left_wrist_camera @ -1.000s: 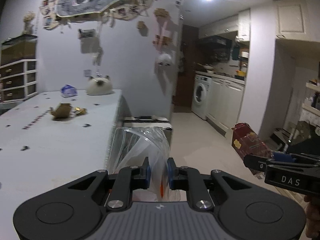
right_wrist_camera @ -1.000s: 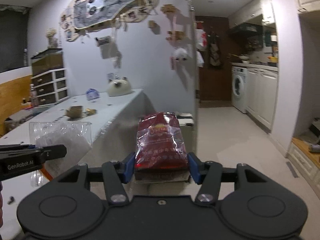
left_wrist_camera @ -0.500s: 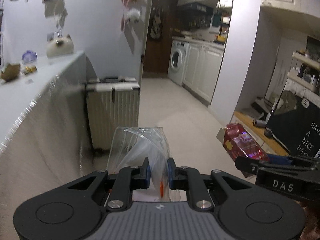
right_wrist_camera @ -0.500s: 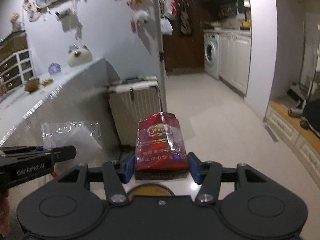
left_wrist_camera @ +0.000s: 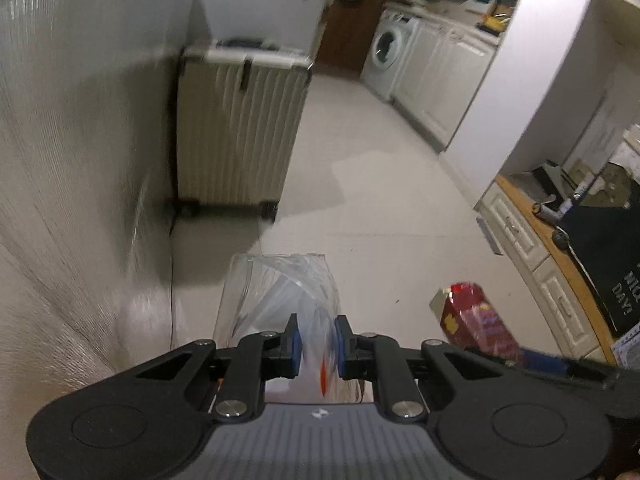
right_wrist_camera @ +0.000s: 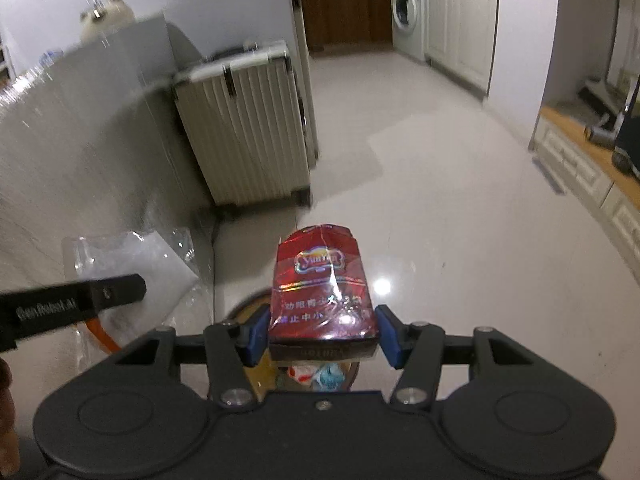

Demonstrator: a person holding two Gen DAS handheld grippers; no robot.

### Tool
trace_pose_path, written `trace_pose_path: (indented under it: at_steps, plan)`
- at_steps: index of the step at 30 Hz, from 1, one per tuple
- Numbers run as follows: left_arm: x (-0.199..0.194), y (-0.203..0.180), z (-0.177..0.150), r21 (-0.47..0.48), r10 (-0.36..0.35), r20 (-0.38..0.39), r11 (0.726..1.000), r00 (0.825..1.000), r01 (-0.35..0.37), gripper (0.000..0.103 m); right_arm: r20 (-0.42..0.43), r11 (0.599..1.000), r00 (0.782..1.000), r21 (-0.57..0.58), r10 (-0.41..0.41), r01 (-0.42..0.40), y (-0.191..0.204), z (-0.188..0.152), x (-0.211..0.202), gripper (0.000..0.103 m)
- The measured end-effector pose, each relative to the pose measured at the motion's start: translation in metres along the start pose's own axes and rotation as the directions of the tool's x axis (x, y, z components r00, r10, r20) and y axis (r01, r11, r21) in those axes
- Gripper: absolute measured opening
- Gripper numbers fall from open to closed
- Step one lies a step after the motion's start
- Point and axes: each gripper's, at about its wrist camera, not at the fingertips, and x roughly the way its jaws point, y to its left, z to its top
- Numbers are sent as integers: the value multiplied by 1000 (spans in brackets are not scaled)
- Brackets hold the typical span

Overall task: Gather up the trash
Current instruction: 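Carry the plastic bag in left tool and red box in right tool to the wastebasket, then open left tool dropping the bag while right tool releases the red box into the wastebasket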

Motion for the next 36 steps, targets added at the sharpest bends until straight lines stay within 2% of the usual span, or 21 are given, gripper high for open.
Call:
trace_pose_path:
  at_steps: [5, 8, 12, 16, 18, 21, 23, 24, 25, 28, 33, 36]
  plan:
    - [61, 30, -5, -65, 3, -67, 998, 998, -7, 17, -96, 999, 995, 46, -1, 5, 3, -3, 68, 56]
    - [96, 43, -14, -91, 10, -134, 996, 991, -22, 17, -160, 994, 986, 110, 40, -22, 1, -3, 113, 56]
    - [137, 45, -27, -41, 55, -228, 997, 972, -66, 17, -227, 981, 972, 193, 66, -22, -5, -11, 157, 56]
    - [164, 41, -33, 44, 59, -261, 998, 964, -49, 17, -277, 970, 954, 237, 111, -44, -12, -30, 185, 56]
    - [176, 41, -33, 66, 65, -266, 997, 962, -49, 19, -305, 965, 942, 257, 138, -58, -14, -37, 195, 56]
    - [188, 45, -36, 73, 87, -286, 995, 954, -69, 27, -323, 960, 934, 273, 150, -60, -17, -42, 205, 57]
    - [195, 50, -38, 72, 110, -318, 993, 942, -92, 44, -335, 956, 927, 284, 170, -72, -18, -44, 213, 58]
    - [196, 50, -40, 72, 118, -325, 992, 938, -100, 45, -347, 953, 920, 293, 182, -78, -18, -45, 218, 60]
    - [197, 52, -41, 76, 127, -333, 991, 934, -108, 47, -358, 951, 915, 300, 187, -78, -18, -47, 221, 65]
    - [199, 57, -44, 89, 163, -352, 986, 921, -141, 47, -383, 960, 909, 274, 162, -56, -16, -49, 227, 67]
    - [198, 64, -46, 83, 189, -378, 982, 906, -170, 50, -399, 975, 910, 221, 112, -23, -17, -50, 221, 68]
    - [195, 65, -47, 92, 200, -388, 980, 900, -178, 55, -395, 984, 915, 179, 87, -16, -18, -50, 216, 70]
